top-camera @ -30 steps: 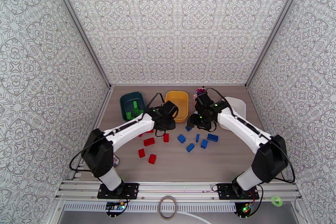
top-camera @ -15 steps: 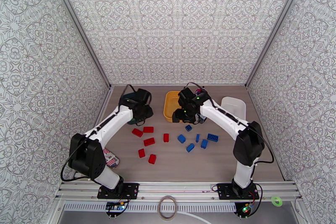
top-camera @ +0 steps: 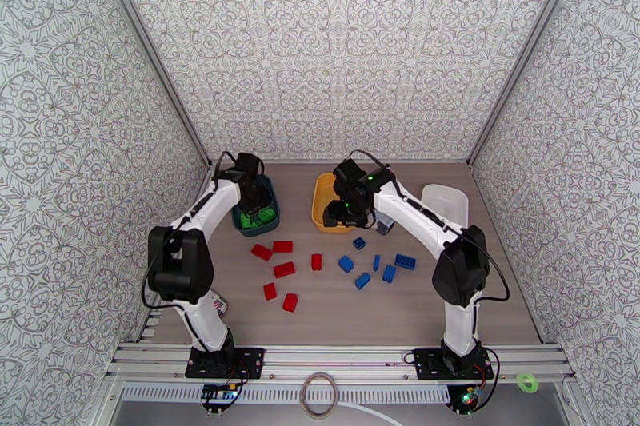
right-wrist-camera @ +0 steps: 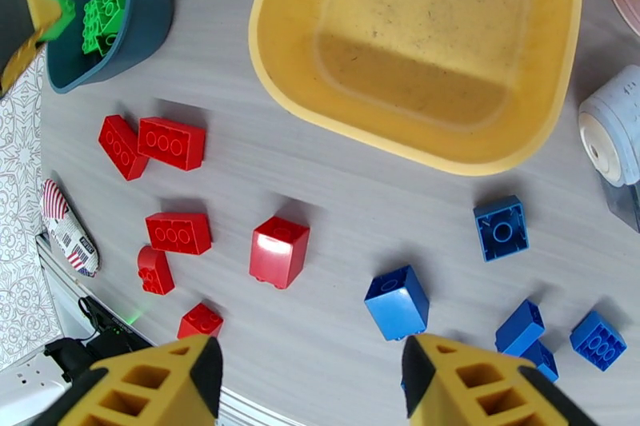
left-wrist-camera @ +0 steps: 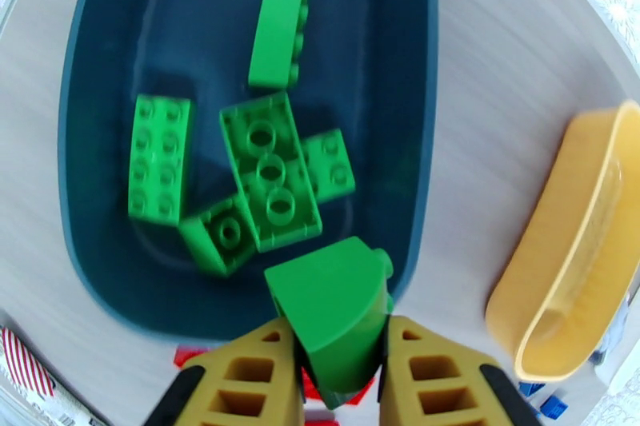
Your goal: Sort the legos into containers by color
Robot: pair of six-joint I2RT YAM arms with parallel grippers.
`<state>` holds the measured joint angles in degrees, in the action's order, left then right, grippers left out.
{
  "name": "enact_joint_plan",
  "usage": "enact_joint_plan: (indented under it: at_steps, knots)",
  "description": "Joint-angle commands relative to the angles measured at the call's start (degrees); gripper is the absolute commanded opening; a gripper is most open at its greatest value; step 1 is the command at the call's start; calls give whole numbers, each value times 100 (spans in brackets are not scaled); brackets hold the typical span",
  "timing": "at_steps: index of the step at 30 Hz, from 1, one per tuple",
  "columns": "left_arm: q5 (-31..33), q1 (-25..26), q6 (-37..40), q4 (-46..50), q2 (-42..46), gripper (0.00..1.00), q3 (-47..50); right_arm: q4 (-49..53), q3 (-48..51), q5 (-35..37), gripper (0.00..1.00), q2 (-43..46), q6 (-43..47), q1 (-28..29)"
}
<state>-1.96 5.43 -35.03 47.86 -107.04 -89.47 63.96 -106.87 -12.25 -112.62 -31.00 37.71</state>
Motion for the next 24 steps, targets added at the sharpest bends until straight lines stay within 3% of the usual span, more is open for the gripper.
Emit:
enact_joint_plan:
  at_steps: [1, 10, 18, 21, 24]
  knots:
    - [-218, -138, 214, 128, -293, 23, -350, 194, -323, 96, 64, -197, 58, 8]
    - [-425, -266, 265, 50, -728, 23, -597, 363, -708, 140, 64, -478, -3, -8]
    - [-199, -314, 259, 263, -818, 27, -755, 363, -811, 135, 64, -551, -19, -15]
    - [-113, -314, 268, 325, -692, 40, -728, 318, -723, 103, 64, -505, -31, -11]
    - [13, -281, 276, 391, -463, 70, -618, 279, -603, 150, 64, -392, -20, -10]
